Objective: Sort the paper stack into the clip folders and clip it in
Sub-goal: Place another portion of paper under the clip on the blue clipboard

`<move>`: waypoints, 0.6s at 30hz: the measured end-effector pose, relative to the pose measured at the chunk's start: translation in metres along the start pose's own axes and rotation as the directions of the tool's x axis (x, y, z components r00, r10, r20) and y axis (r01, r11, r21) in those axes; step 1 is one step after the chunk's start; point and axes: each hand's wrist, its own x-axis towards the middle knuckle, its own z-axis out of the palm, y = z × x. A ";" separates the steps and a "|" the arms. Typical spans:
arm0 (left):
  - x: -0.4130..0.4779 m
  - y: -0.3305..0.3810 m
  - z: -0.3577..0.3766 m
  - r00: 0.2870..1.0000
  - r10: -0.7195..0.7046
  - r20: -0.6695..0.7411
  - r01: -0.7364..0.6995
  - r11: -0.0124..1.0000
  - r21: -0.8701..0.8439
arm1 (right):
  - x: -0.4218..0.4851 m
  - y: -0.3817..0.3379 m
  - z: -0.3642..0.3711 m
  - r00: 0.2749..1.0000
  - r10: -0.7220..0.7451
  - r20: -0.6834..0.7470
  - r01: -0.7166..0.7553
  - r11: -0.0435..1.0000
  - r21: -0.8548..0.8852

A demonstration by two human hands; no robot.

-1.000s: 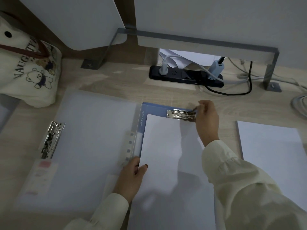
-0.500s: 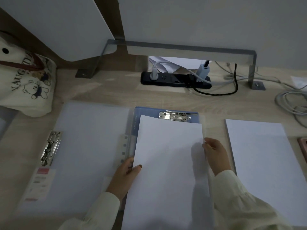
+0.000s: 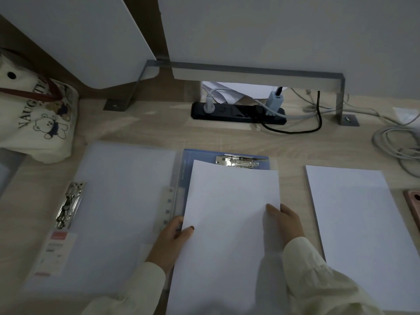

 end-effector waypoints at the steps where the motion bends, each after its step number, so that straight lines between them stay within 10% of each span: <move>1: 0.001 -0.001 0.001 1.000 0.000 -0.009 0.000 1.000 0.006 | 0.001 0.001 0.000 1.000 0.005 0.002 -0.005 1.000 0.021; 8: 0.007 0.001 0.011 0.980 0.025 -0.196 0.029 0.963 0.269 | 0.014 -0.001 0.000 0.998 0.060 -0.008 -0.059 0.996 0.069; 12: 0.004 0.008 0.014 0.941 0.163 -0.295 0.050 0.798 0.601 | 0.018 -0.006 0.004 0.995 -0.094 -0.037 0.091 0.992 -0.090; 18: 0.011 0.006 0.014 0.912 0.252 -0.324 0.023 0.757 0.653 | 0.019 -0.010 0.009 0.964 -0.253 -0.077 0.211 0.911 -0.354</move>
